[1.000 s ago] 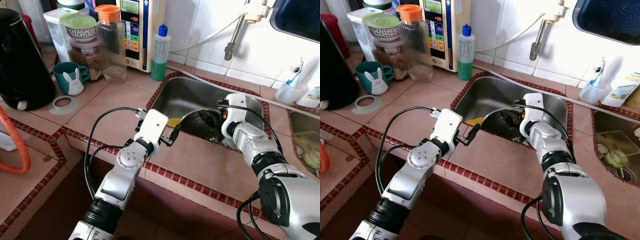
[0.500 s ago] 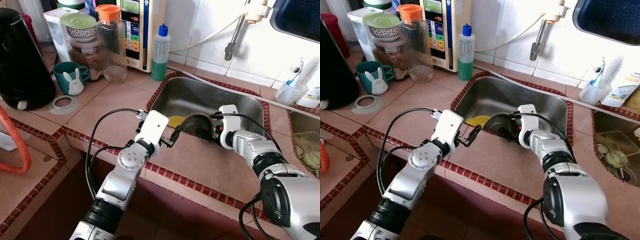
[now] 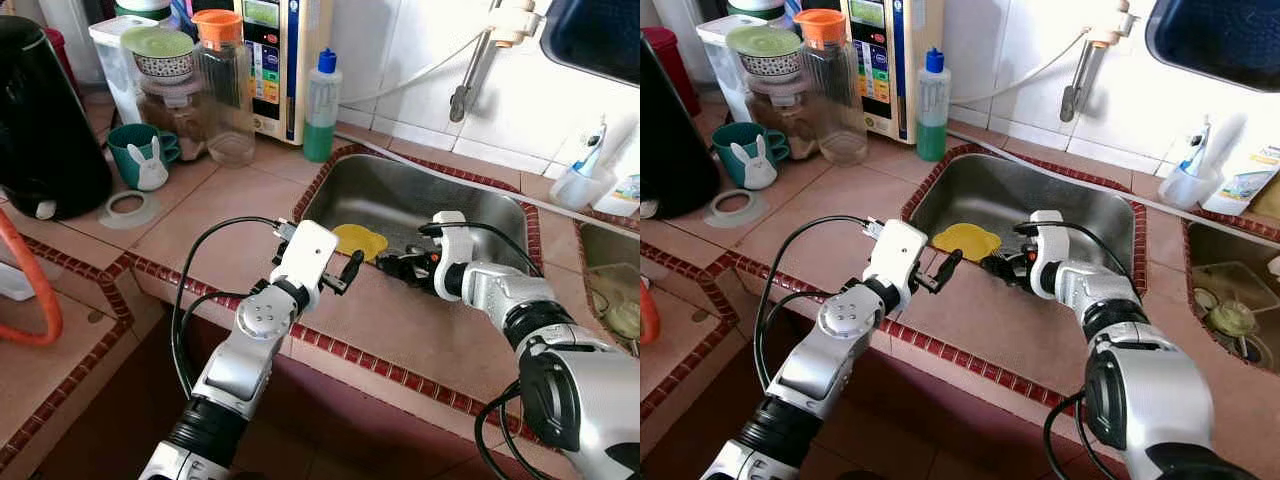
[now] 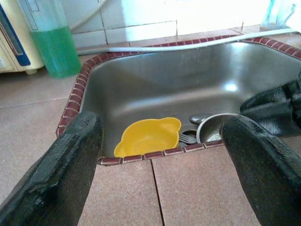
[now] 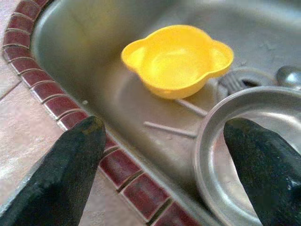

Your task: Kitchen organization

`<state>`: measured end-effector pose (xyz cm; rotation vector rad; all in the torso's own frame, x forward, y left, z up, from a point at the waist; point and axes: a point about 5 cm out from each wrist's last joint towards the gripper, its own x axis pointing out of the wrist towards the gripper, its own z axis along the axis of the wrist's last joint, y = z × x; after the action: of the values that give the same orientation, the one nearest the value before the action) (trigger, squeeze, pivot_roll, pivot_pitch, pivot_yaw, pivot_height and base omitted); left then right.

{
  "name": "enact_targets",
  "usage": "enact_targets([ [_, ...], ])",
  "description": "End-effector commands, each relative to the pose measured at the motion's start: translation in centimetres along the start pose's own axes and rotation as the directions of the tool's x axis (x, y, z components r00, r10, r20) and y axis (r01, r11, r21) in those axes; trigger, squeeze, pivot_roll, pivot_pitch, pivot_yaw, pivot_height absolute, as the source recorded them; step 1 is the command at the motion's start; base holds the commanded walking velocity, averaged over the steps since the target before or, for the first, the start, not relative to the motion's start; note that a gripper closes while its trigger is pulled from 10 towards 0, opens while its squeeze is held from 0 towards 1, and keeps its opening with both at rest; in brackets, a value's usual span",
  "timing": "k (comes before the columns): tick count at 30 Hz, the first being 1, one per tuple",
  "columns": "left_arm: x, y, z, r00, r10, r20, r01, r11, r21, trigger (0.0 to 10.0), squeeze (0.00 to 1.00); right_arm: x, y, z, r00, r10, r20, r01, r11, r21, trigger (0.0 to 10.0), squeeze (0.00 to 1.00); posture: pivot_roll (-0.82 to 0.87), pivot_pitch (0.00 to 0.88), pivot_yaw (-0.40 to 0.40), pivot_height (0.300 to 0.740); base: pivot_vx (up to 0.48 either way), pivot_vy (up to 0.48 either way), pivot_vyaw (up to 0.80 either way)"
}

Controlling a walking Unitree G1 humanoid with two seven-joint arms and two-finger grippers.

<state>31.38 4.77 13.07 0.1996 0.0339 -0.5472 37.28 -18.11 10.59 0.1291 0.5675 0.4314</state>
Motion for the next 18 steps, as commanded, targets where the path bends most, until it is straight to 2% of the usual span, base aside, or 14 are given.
enact_targets([
  [1, 0.3, 0.0, 0.5, 1.0, 0.002, 0.014, -0.002, 1.0, 0.019, 10.0, 0.45, -0.6, -1.0, 1.4, 0.994, -0.065, 0.083, 0.071, 0.996, -0.062, 10.0, 0.0, 0.31, 0.0, -0.084, 0.74, 0.0, 0.0, 0.0],
  [3, 0.3, 0.0, 0.5, 1.0, 0.004, 0.016, -0.005, 1.0, 0.021, 10.0, 0.44, -0.7, -1.0, 1.6, 0.993, -0.069, 0.1, 0.075, 0.996, -0.057, 10.0, 0.0, 0.31, 0.0, -0.085, 0.74, 0.0, 0.0, 0.0],
  [4, 0.4, 0.3, 0.7, 0.999, 0.022, 0.031, -0.023, 1.0, 0.02, 10.0, 0.19, -0.8, -0.9, 2.4, 0.986, -0.055, 0.156, 0.066, 0.996, -0.067, 10.0, 0.0, 0.3, 0.0, -0.084, 0.74, 0.0, 0.0, 0.0],
  [5, 0.4, 0.3, 0.7, 0.999, 0.022, 0.031, -0.023, 1.0, 0.02, 10.0, 0.19, -0.8, -0.9, 2.4, 0.986, -0.055, 0.156, 0.066, 0.996, -0.067, 10.0, 0.0, 0.3, 0.0, -0.084, 0.74, 0.0, 0.0, 0.0],
  [6, 0.5, 0.5, 0.9, 0.998, 0.042, 0.04, -0.043, 0.999, 0.023, 10.0, 0.0, -0.9, -0.7, 2.8, 0.981, -0.027, 0.192, 0.043, 0.996, -0.076, 10.0, 0.0, 0.29, 0.0, -0.083, 0.74, 0.0, 0.0, 0.0],
  [12, 1.0, 1.2, 1.0, 0.995, 0.089, 0.042, -0.091, 0.995, 0.037, 10.0, 0.0, -1.4, -0.7, 2.7, 0.964, -0.014, 0.266, 0.033, 0.997, -0.066, 10.0, 0.0, 0.26, 0.0, -0.08, 0.74, 0.0, 0.0, 0.0],
  [17, 1.3, 1.7, 0.9, 0.992, 0.118, 0.034, -0.119, 0.993, 0.024, 10.0, 0.0, -2.2, -0.9, 2.5, 0.948, -0.038, 0.317, 0.074, 0.992, -0.102, 10.0, 0.0, 0.22, 0.0, -0.067, 0.74, 0.0, 0.0, 0.0],
  [18, 1.4, 2.1, 0.8, 0.992, 0.123, 0.04, -0.124, 0.992, 0.03, 10.0, 0.0, -2.9, -0.8, 2.5, 0.937, -0.049, 0.345, 0.091, 0.99, -0.106, 10.0, 0.0, 0.2, 0.0, -0.052, 0.74, 0.0, 0.0, 0.0],
])
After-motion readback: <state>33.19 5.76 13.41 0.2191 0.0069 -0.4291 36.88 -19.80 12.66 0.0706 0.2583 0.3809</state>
